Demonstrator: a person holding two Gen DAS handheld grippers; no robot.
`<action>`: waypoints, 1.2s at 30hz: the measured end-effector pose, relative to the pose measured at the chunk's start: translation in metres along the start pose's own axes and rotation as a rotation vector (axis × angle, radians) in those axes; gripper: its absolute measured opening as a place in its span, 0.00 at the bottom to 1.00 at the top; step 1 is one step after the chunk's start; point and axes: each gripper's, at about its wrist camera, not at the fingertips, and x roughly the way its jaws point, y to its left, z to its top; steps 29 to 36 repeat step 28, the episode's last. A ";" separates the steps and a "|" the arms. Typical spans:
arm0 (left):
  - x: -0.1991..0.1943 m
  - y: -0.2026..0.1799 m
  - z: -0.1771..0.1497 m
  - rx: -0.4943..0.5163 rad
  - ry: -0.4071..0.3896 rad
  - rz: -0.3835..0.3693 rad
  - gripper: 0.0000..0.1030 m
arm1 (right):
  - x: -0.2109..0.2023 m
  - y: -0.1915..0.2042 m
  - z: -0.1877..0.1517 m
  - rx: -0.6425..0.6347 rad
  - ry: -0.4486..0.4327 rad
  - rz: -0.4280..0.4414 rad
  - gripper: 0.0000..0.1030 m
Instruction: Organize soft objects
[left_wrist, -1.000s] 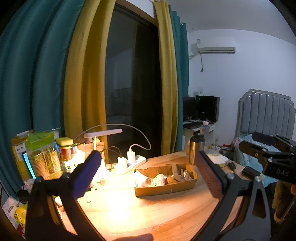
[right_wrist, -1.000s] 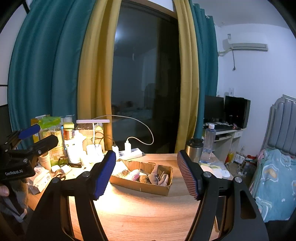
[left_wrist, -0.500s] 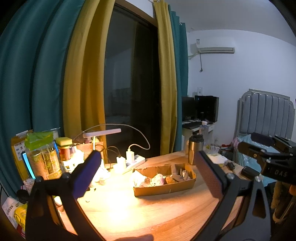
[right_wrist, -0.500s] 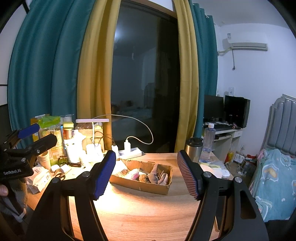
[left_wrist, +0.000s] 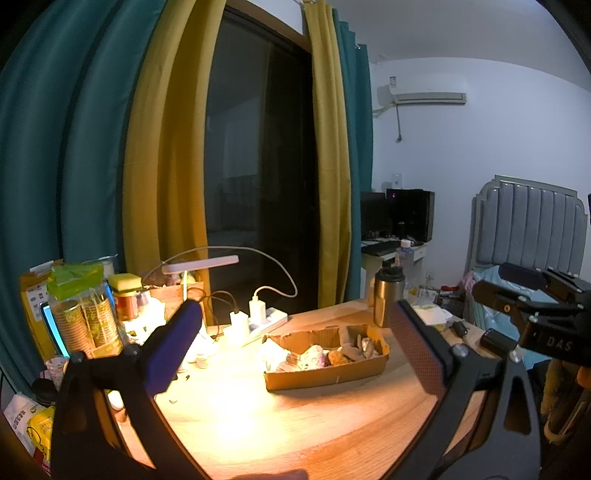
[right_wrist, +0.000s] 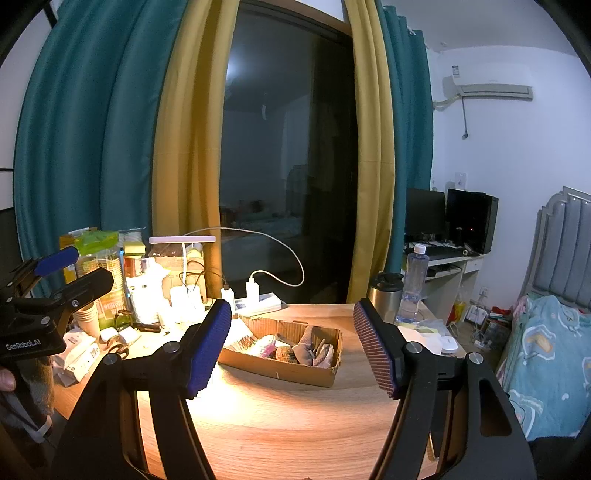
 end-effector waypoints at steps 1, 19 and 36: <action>0.000 0.000 0.000 0.000 0.000 0.000 0.99 | 0.000 0.000 0.000 0.000 0.000 0.000 0.70; -0.001 -0.004 -0.002 0.004 0.003 -0.005 0.99 | 0.000 0.000 0.000 0.001 0.002 -0.001 0.70; 0.007 -0.009 -0.006 0.014 0.005 -0.046 0.99 | 0.003 -0.002 -0.005 0.004 0.010 0.001 0.70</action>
